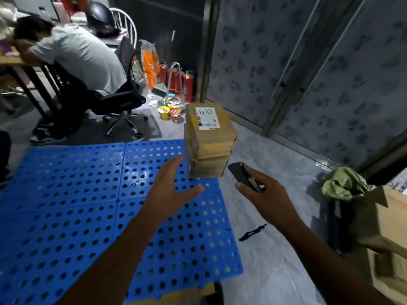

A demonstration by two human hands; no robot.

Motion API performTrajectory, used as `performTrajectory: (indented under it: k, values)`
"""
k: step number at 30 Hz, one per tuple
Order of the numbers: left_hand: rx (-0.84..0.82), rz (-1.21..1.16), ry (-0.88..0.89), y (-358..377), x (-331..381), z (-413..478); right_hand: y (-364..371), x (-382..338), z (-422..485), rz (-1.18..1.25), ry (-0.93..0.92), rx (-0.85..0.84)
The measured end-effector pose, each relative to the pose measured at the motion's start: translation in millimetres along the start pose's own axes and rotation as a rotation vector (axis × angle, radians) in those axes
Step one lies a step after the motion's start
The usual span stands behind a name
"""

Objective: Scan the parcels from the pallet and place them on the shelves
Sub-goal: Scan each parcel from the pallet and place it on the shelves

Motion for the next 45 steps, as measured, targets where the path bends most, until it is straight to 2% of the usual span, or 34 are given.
performTrajectory:
  k: [5,11,14,18,23,28,31,36,41,45]
  values:
    - [0.066,-0.101,-0.03,24,10,91,-36,58,106,-0.048,0.087,0.053]
    - [0.174,-0.168,-0.126,56,2,164,-36,92,217,-0.06,0.107,-0.061]
    - [0.174,-0.176,-0.166,73,-4,176,-22,97,235,-0.076,0.096,-0.142]
    - [0.271,-0.205,-0.17,75,-1,169,-16,97,235,-0.042,0.086,-0.18]
    - [0.372,-0.192,-0.156,38,3,127,-5,64,221,-0.078,-0.044,-0.261]
    - [0.486,-0.054,-0.232,-5,-33,34,57,32,177,-0.045,-0.063,-0.493]
    - [0.528,-0.04,-0.32,-14,-65,-34,110,28,135,-0.08,-0.064,-0.676]
    - [0.523,-0.051,-0.567,-4,-128,-143,185,29,64,-0.209,0.001,-0.91]
    - [0.493,-0.015,-0.613,5,-161,-202,228,14,17,-0.335,-0.152,-1.088]
    - [0.506,0.036,-0.62,0,-178,-220,252,-15,-18,-0.58,-0.321,-1.221]
Point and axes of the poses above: each hand's wrist, its own z-axis towards the middle knuckle, its own y-axis out of the palm, x = y × z, the point moved 6 cm from there along z, towards the middle knuckle, and after that the axes turned 11 degrees about z, right-handed, at the moved point
